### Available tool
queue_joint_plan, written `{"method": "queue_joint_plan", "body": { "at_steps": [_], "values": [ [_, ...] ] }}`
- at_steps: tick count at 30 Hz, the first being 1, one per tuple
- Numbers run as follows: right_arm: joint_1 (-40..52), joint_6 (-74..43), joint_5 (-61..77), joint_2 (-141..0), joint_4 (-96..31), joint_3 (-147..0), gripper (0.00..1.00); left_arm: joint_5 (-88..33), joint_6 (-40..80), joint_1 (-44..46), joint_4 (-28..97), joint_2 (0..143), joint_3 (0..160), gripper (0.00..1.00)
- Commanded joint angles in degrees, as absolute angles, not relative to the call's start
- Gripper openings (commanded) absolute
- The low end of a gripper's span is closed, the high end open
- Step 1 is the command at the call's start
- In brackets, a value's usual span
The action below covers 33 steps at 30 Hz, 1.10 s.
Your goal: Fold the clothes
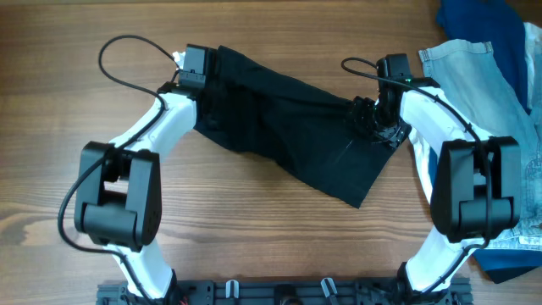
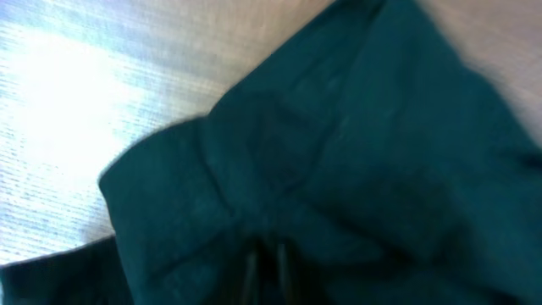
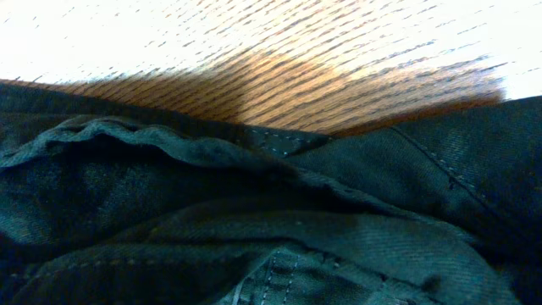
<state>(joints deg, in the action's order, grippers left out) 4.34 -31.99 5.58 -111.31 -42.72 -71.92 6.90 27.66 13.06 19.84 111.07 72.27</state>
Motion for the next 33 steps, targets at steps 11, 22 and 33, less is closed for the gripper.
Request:
{"method": "queue_joint_plan", "body": {
  "at_steps": [11,22,33],
  "values": [
    [3.9,-28.3,5.7,-112.6,-45.4,-71.7,0.96,7.1,37.1,11.2,33.2,120.0,73.0,0.04],
    [3.9,-26.5,7.7,-112.6,-44.8,-71.7,0.99,3.7,51.5,1.8,50.9,120.0,73.0,0.04],
    [3.9,-16.3,16.8,-112.6,-43.7,-73.6,1.00,2.6,50.7,-6.4,54.9,120.0,73.0,0.04]
  ]
}}
